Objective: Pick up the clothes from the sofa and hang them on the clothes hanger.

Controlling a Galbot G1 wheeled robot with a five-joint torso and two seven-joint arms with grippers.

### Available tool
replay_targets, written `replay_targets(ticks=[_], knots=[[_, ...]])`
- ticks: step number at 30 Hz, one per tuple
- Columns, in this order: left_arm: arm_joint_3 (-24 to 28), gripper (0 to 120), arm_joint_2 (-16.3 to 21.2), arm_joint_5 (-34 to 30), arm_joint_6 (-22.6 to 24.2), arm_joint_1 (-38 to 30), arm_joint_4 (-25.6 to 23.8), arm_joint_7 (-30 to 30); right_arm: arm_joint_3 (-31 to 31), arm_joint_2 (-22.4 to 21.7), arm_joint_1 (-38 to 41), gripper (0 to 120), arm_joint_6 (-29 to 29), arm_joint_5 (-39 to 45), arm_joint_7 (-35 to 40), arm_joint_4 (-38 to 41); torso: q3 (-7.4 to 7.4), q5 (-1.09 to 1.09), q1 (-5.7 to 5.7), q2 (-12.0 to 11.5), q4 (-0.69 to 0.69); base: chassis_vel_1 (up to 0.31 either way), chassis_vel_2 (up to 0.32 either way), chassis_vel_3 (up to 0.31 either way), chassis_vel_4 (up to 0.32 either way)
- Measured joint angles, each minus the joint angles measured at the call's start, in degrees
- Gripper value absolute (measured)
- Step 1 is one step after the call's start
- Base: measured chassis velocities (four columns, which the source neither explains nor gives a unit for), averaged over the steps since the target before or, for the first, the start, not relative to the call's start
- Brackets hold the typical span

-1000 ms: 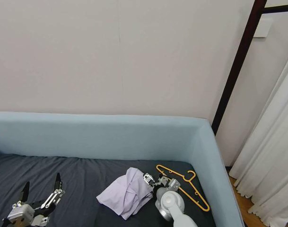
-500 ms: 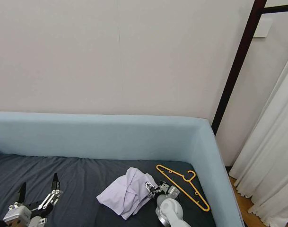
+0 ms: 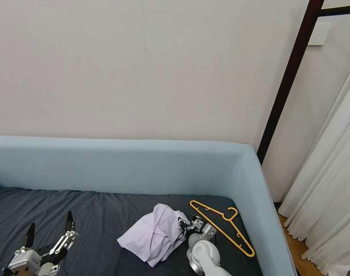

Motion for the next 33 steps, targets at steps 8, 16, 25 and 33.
replay_targets(ticks=[8,16,25,33], knots=[[0.5,100,-0.23,0.02,-0.17,-0.29,0.02,-0.02,-1.68,-1.78,-0.63,0,3.91,0.52,-0.89,5.27,0.0,0.0,0.0,0.0,0.0,0.0,0.0,0.0,0.0],[1.38,100,-0.27,0.06,-0.36,-0.66,0.14,-0.05,-3.38,-7.16,-2.07,0,5.21,3.9,-0.67,20.56,0.0,0.0,0.0,0.0,0.0,0.0,0.0,0.0,0.0],[2.08,100,0.13,0.01,-0.37,-1.12,0.07,-0.1,-2.22,-14.49,1.82,0,5.9,8.43,-0.42,35.97,0.0,0.01,0.0,0.0,-0.01,0.0,0.0,0.0,0.0],[2.23,100,0.33,-0.14,-0.37,-1.22,-0.37,-0.24,-2.05,-22.42,11.24,0,7.61,13.06,-1.7,42.22,0.0,0.01,0.0,0.0,0.0,0.0,0.0,0.0,0.0]])
